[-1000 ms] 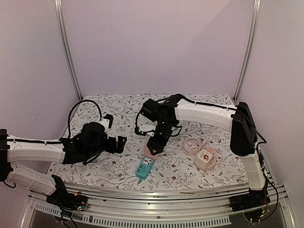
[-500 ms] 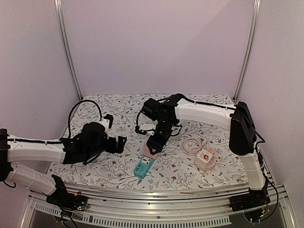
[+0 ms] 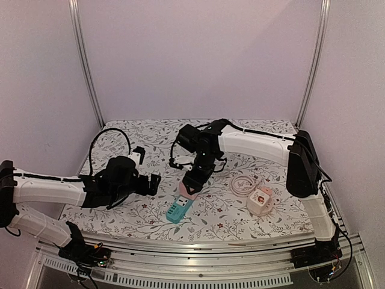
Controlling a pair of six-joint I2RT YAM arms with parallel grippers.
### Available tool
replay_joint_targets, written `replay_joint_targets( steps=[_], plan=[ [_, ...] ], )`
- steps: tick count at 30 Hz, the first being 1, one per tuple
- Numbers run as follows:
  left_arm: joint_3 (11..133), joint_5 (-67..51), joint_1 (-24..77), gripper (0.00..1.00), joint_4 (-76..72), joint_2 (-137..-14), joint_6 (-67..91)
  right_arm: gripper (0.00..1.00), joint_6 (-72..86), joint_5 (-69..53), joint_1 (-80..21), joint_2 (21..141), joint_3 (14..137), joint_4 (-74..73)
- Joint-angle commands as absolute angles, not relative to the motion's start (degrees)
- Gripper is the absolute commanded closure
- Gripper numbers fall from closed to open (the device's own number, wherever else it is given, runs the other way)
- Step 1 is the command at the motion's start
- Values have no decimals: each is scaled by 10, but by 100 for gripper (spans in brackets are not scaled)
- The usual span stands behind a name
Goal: Insert the plug
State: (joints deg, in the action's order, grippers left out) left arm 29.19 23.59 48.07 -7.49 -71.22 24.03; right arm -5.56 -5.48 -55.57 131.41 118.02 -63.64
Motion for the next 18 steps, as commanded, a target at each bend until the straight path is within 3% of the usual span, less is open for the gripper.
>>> replay_joint_targets(
  steps=[1,18],
  plan=[
    [296,237,472,1,-86,-726,239,100,-31,16,-557,1414,1161,-656],
    [287,221,472,1,-96,-740,252,100,-15,7,-556,1490,1171,-674]
  ],
)
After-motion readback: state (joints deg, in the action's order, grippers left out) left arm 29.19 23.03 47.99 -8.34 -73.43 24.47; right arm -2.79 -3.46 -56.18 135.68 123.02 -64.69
